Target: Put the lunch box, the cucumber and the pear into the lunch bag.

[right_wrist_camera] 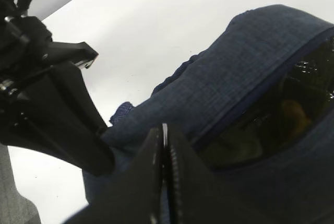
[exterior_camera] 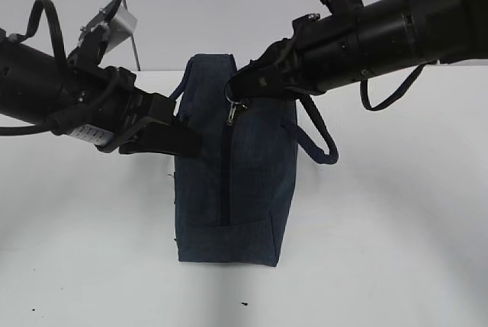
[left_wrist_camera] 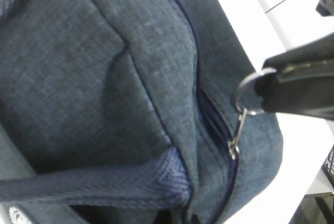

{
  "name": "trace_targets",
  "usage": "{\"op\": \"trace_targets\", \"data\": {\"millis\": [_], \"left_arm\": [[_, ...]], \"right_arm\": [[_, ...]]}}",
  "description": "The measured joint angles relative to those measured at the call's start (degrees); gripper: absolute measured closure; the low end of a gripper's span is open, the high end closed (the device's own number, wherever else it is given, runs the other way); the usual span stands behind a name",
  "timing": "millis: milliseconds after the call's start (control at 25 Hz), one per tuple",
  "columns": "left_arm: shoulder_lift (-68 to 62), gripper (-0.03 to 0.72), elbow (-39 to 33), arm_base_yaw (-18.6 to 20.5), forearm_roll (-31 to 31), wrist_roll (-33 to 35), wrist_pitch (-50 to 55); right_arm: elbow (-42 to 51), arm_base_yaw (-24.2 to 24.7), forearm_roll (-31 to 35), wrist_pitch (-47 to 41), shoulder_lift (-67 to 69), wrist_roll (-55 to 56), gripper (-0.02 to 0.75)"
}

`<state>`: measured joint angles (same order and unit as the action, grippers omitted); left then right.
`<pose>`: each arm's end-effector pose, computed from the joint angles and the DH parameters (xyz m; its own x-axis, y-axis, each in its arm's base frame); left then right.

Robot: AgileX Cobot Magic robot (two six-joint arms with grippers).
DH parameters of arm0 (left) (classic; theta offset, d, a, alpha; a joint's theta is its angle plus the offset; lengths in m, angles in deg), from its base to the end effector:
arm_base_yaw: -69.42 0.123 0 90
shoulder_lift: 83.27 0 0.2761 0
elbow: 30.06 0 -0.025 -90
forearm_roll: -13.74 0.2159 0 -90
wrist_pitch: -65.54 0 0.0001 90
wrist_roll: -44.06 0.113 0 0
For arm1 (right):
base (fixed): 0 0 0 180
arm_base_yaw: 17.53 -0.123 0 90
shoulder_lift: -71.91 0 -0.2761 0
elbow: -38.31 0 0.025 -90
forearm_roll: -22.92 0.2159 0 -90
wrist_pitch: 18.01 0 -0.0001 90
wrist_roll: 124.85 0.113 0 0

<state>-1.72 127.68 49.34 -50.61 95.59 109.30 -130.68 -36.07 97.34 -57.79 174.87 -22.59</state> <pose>0.2498 -0.1664 0.2366 -0.8020 0.2228 -0.5543 0.5532 0.6272 -0.5482 0.3009 0.1744 0.2742 -0.4637 -0.2665 -0.8450 -0.7887 0.5586 0.2566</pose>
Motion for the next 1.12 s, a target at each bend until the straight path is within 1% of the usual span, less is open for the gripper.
{"op": "trace_targets", "data": {"millis": [280,560,880,1120], "left_arm": [[0.00,0.697,0.00,0.00,0.00,0.00,0.00],[0.00,0.697,0.00,0.00,0.12,0.00,0.46],[0.00,0.697,0.00,0.28,0.58,0.00,2.52],[0.00,0.697,0.00,0.39,2.43,0.00,4.95]], "right_arm": [[-0.32,0.72,0.00,0.88,0.26,0.00,0.732],[-1.74,4.24,1.18,1.27,1.15,0.11,0.732],[-9.91,4.99,1.29,1.15,6.73,0.11,0.732],[-17.63,5.89,1.29,1.15,12.38,0.36,0.732]]}}
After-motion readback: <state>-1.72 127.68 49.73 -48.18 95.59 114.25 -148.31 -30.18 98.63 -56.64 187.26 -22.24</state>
